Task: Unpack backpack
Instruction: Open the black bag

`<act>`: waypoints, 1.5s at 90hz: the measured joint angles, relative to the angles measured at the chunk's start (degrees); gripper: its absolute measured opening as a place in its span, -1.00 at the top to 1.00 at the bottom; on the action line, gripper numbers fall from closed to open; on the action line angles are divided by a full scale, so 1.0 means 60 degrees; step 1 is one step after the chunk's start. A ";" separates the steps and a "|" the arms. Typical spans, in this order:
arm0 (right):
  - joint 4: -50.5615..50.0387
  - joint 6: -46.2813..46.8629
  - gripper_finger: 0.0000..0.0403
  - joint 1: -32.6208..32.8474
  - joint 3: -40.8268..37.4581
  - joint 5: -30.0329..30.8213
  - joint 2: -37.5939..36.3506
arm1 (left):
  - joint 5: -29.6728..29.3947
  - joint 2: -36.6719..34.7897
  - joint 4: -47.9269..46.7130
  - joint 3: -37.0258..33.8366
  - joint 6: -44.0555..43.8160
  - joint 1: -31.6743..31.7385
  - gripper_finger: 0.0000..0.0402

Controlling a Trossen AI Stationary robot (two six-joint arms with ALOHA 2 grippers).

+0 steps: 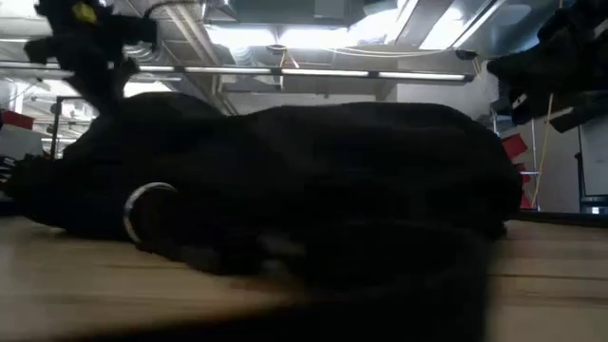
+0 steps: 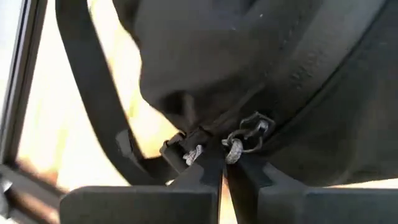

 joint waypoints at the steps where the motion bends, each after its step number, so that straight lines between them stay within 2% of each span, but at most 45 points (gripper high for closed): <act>1: 0.0080 0.0062 1.00 0.0000 -0.0002 0.0000 0.0017 | 0.0008 0.0000 0.0039 0.0048 -0.0010 -0.0041 1.00; 16: 0.0748 0.0513 1.00 0.0000 0.0001 -0.0003 0.0512 | 0.0102 -0.0004 0.0739 0.0725 0.0134 -0.0582 1.00; 27: 0.1487 0.0517 1.00 0.0000 0.0001 -0.0007 0.1317 | 0.0379 -0.0004 0.1593 0.0870 0.0412 -0.0781 1.00; 40: 0.3408 0.0300 1.00 0.0000 -0.0002 -0.0525 0.2738 | 0.0811 0.0099 0.2528 0.0870 0.0690 -0.0797 1.00; 56: 0.5796 -0.0486 1.00 0.0000 0.0155 -0.0933 0.5131 | 0.0920 0.0537 0.3379 0.0874 0.1075 -0.0794 1.00; 67: 0.6201 -0.0715 1.00 0.0001 0.0975 -0.0908 0.7060 | 0.1238 0.1003 0.3808 0.0874 0.1401 -0.0793 1.00; 81: 0.6201 -0.1069 1.00 0.0000 0.2761 -0.0872 0.9701 | 0.1370 0.1484 0.4185 0.0874 0.1691 -0.0793 1.00; 91: 0.6336 -0.1691 0.97 0.0000 0.4276 -0.1607 1.1407 | 0.1006 0.1621 0.4612 0.0874 0.1633 -0.0873 1.00; 100: 0.6545 -0.1966 0.83 0.0000 0.5522 -0.2118 1.2623 | 0.0717 0.1606 0.4959 0.0874 0.1699 -0.1076 1.00; 124: 0.5320 -0.1647 0.05 0.0000 0.8299 -0.1526 1.5032 | 0.0603 0.1596 0.5515 0.0874 0.1497 -0.1589 1.00; 135: 0.5031 -0.1264 -0.16 0.0090 0.9481 -0.1767 1.5918 | 0.0233 0.1599 0.5648 0.0870 0.1276 -0.1802 1.00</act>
